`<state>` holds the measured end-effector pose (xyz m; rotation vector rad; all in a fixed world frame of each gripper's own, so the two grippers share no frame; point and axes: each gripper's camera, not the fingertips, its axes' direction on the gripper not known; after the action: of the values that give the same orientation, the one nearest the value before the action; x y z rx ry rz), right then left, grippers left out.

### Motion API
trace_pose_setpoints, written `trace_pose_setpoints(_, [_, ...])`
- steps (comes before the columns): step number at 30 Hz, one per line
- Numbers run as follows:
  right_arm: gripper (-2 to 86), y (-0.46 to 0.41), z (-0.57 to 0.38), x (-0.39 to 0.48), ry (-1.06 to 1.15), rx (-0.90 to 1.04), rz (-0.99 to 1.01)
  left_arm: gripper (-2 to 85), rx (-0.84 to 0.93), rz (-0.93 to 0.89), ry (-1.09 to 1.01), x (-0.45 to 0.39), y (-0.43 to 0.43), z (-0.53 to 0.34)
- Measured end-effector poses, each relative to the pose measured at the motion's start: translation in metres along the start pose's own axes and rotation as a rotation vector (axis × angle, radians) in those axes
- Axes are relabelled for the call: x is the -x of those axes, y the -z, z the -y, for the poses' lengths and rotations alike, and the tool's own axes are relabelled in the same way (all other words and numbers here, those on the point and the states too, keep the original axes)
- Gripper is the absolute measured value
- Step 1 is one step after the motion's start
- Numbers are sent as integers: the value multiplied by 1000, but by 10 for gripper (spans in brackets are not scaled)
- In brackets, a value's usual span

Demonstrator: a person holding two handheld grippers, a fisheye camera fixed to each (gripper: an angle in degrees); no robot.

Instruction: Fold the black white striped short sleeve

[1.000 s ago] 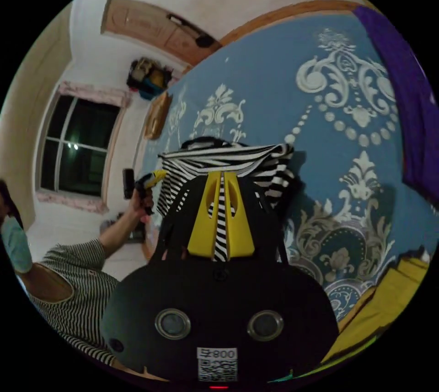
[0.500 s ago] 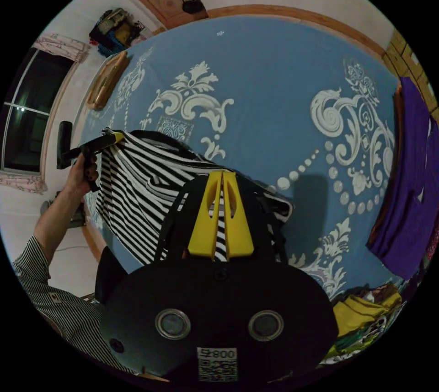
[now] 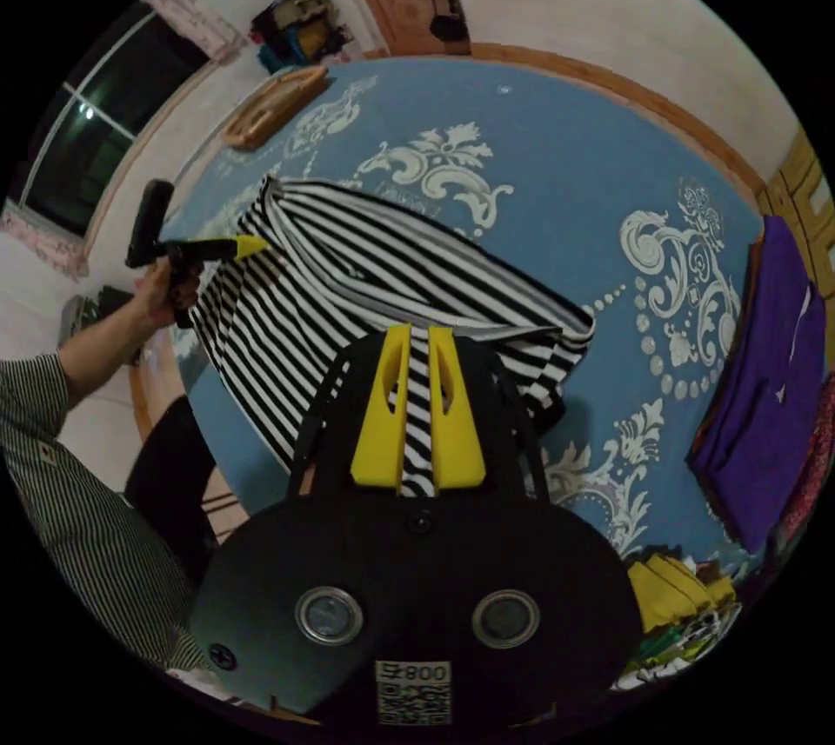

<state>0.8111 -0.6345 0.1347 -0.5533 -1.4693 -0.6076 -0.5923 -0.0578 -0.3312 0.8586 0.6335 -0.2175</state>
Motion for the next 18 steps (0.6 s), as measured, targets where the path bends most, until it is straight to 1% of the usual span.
trace_pose_setpoints(2, [40, -7, -6, 6, 25, 37, -4, 79, -16, -32, 42, 7, 1, -6])
trace_pose_setpoints(4, [39, -11, -12, 5, 0, 49, 7, 78, -26, -85, 139, 26, 0, -10])
trace_pose_setpoints(6, [26, -14, -21, -6, -94, 32, 47, 72, -38, -115, 197, 40, -1, -10])
trace_pose_setpoints(9, [12, -23, -27, -21, -169, 43, 111, 42, -29, -160, 268, 61, -4, -7])
trace_pose_setpoints(15, [3, -36, -28, -36, -194, 70, 120, 10, -47, -164, 282, 77, 5, 5])
trace_pose_setpoints(18, [1, -33, -33, -43, -195, 29, 142, 7, -66, -172, 273, 83, 12, 11])
